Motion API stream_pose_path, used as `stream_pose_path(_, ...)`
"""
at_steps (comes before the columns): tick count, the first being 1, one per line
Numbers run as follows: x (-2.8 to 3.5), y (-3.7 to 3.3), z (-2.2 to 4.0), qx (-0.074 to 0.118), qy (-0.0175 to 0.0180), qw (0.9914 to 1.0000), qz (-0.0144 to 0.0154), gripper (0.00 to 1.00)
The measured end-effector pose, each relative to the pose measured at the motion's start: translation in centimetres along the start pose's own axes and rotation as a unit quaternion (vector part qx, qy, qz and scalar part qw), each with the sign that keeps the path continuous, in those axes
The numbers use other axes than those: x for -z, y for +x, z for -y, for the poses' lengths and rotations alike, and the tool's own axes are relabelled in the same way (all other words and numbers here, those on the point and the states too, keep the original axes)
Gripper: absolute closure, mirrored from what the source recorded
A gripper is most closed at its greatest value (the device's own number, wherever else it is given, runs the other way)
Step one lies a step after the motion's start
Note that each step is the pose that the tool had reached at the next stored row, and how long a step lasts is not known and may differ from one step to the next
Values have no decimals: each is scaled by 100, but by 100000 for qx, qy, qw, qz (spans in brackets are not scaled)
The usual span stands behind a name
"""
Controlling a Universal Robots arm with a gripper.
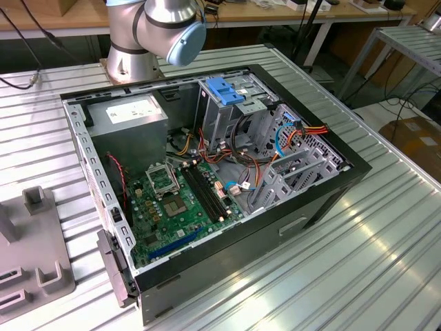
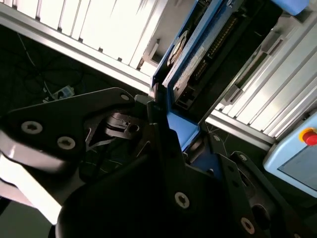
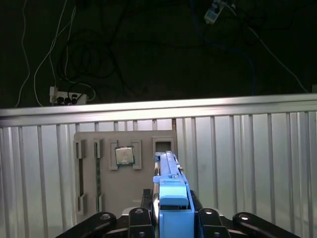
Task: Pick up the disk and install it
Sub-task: 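Pick up the disk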
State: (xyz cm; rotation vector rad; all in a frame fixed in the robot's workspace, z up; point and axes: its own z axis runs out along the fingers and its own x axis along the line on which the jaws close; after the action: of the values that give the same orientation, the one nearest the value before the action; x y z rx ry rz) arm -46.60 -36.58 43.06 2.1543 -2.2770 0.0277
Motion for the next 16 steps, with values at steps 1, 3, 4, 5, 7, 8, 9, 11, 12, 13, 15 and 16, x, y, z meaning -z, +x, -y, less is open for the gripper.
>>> stream_pose_path(1, 26, 0, 0, -3, 1, 100000, 1, 63)
stream_pose_path(3, 91, 1, 1, -3, -3, 100000, -3, 63)
stream_pose_path(4, 129, 2, 1, -4, 0, 100000, 0, 63)
stream_pose_path(5, 153, 2, 1, -3, 7, 100000, 5, 63)
stream_pose_path(7, 267, 5, 2, -4, 3, 100000, 2, 63)
stream_pose_path(8, 308, 5, 2, -2, 7, 100000, 4, 63)
stream_pose_path(9, 336, 6, 3, -2, -3, 100000, -1, 63)
stream_pose_path(11, 390, 7, 3, -2, 3, 100000, 1, 63)
stream_pose_path(12, 418, 7, 3, -1, 11, 100000, 7, 63)
stream_pose_path(13, 446, 8, 3, -2, 5, 100000, 3, 63)
stream_pose_path(15, 509, 9, 4, -1, -3, 100000, 0, 63)
stream_pose_path(16, 544, 9, 5, -2, 2, 100000, 2, 63)
